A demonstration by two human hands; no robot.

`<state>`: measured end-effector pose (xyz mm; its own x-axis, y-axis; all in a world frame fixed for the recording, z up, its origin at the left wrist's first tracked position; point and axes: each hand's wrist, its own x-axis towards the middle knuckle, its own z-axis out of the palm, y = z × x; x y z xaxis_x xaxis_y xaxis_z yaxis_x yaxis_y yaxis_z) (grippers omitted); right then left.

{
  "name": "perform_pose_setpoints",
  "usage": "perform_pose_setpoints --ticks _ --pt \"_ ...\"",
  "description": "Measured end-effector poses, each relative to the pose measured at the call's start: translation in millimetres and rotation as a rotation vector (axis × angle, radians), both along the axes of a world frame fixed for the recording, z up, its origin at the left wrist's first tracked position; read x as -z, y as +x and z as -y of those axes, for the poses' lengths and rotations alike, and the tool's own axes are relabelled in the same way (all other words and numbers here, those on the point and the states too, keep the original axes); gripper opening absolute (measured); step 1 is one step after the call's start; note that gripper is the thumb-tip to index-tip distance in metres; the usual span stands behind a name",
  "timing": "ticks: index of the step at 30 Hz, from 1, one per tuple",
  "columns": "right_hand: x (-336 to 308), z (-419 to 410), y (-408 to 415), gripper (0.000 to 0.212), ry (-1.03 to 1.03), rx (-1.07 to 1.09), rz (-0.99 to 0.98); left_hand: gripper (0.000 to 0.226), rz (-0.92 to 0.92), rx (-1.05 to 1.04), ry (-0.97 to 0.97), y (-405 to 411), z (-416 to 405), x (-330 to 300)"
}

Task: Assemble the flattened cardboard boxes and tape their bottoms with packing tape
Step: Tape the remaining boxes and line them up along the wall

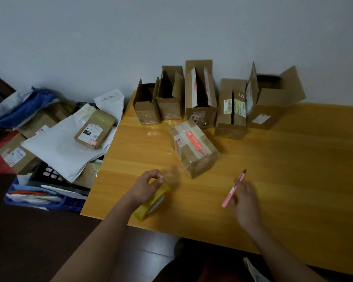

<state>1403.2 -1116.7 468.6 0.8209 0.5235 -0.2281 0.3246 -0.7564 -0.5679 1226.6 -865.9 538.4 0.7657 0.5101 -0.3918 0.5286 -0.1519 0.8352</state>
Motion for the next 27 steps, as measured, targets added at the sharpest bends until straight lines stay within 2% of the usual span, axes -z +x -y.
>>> perform_pose_setpoints --ticks 4,7,9,10,11,12,14,15,17,19,20,22,24,27 --pt "8.6 3.1 -4.4 0.068 -0.145 -0.051 -0.021 0.014 -0.014 -0.027 -0.006 -1.0 1.1 0.8" --pt "4.5 0.9 -7.5 0.070 -0.200 -0.018 0.048 0.011 -0.037 -0.056 -0.012 -1.4 2.4 1.5" --pt "-3.1 -12.5 -13.6 0.052 -0.083 -0.068 0.146 0.010 -0.039 -0.071 -0.014 -1.9 3.7 1.4" --pt "-10.7 -23.6 -18.7 0.038 0.007 -0.133 0.133 0.009 -0.033 -0.069 -0.013 -2.2 4.3 0.7" --pt "-21.0 -37.4 -26.8 0.028 0.088 -0.204 0.014 0.009 -0.026 -0.064 -0.010 -2.9 4.6 0.3" --pt "-31.0 -51.4 -36.5 0.026 0.106 -0.280 -0.188 0.009 -0.015 -0.056 -0.002 -3.8 4.7 0.1" --pt "-41.0 -77.1 -51.7 0.037 0.117 -0.316 -0.520 0.009 0.004 -0.048 0.015 -6.9 4.7 1.2" --pt "-39.5 -88.9 -57.6 0.043 0.159 -0.273 -0.599 0.008 0.009 -0.051 0.017 -9.4 4.7 1.1" --pt "-36.9 -107.3 -69.3 0.043 0.250 -0.190 -0.661 0.006 0.003 -0.053 0.008 -13.4 7.3 -1.3" --pt "-31.3 -121.5 -80.9 0.030 0.330 -0.133 -0.685 0.005 -0.013 -0.042 0.011 -19.4 7.2 -2.1" --pt "-29.0 -126.3 -84.8 0.020 0.362 -0.105 -0.670 0.006 -0.022 -0.035 0.019 -22.9 6.2 -2.4" --pt "-27.4 -133.2 -88.7 0.017 0.393 -0.091 -0.603 0.008 -0.059 -0.046 0.013 -32.7 1.1 -3.8" --pt "-29.4 -140.8 -88.0 0.023 0.386 -0.136 -0.500 0.022 -0.116 -0.053 -0.015 -43.6 -4.9 -7.7" --pt "-33.6 -156.9 -87.7 0.032 0.390 -0.183 -0.428 0.068 -0.088 -0.123 -0.003 -58.1 -7.8 -15.4"
